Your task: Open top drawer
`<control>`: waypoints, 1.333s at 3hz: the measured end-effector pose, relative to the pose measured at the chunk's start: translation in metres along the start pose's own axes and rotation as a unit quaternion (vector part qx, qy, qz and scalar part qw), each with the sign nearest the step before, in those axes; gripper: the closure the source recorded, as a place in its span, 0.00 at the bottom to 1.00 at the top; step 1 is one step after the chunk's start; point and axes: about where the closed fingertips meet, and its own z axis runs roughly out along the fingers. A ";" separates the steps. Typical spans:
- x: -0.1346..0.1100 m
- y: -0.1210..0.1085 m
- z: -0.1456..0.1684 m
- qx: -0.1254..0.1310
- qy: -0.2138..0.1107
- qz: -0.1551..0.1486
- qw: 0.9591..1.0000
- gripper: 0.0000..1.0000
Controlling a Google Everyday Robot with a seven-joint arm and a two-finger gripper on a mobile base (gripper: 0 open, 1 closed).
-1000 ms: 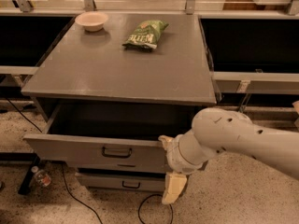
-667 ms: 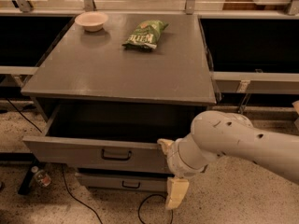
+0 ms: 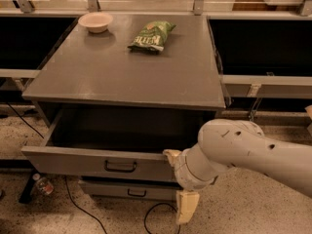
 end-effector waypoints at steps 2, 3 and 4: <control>0.013 0.028 0.002 -0.005 0.019 -0.028 0.999 0.00; 0.024 0.043 0.004 -0.009 0.032 -0.036 0.999 0.00; 0.036 0.057 0.003 -0.009 0.045 -0.040 0.998 0.00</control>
Offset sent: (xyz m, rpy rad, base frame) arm -0.0453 -0.0312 -0.0251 -0.0830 -0.0264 0.0713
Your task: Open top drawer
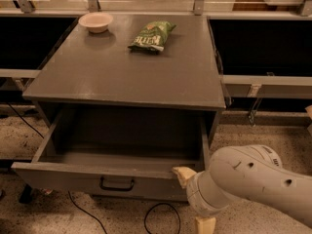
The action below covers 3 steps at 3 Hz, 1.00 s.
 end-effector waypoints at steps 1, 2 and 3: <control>0.008 0.009 -0.001 -0.002 0.009 0.000 1.000 0.00; 0.007 0.010 -0.002 -0.002 0.010 -0.001 1.000 0.00; 0.015 0.020 -0.006 -0.007 0.013 0.010 1.000 0.00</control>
Offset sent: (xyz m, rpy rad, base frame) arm -0.0269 -0.0433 -0.0176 -0.0653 0.0088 0.0005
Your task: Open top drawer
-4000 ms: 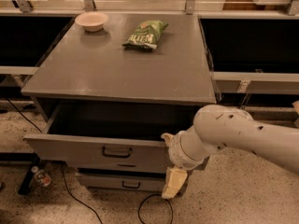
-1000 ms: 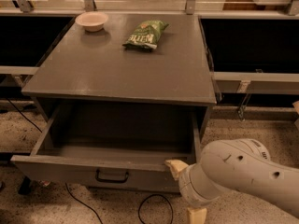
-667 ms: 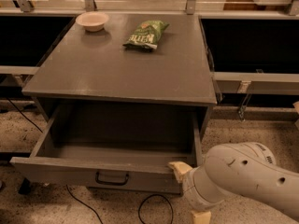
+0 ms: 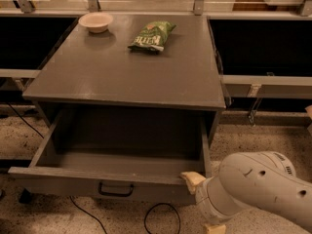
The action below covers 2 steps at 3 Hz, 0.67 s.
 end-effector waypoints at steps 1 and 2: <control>0.000 0.000 -0.001 0.000 0.000 -0.003 1.000 0.00; 0.002 0.006 -0.002 -0.008 0.006 -0.004 1.000 0.00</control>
Offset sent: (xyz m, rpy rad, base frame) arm -0.0329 -0.0193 -0.0096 -0.0886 0.0679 0.0407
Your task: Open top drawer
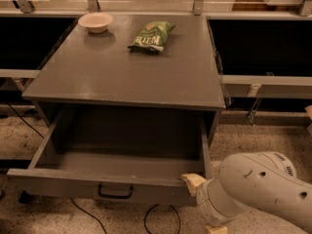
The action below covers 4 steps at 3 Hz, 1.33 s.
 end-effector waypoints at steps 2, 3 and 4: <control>0.008 0.025 -0.007 -0.021 0.025 -0.009 0.999 0.00; 0.010 0.028 -0.008 -0.023 0.028 -0.011 0.999 0.00; 0.013 0.047 -0.019 -0.022 0.043 -0.029 0.998 0.00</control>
Offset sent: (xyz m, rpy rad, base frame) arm -0.0778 -0.0540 0.0039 -0.1933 0.0605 0.0413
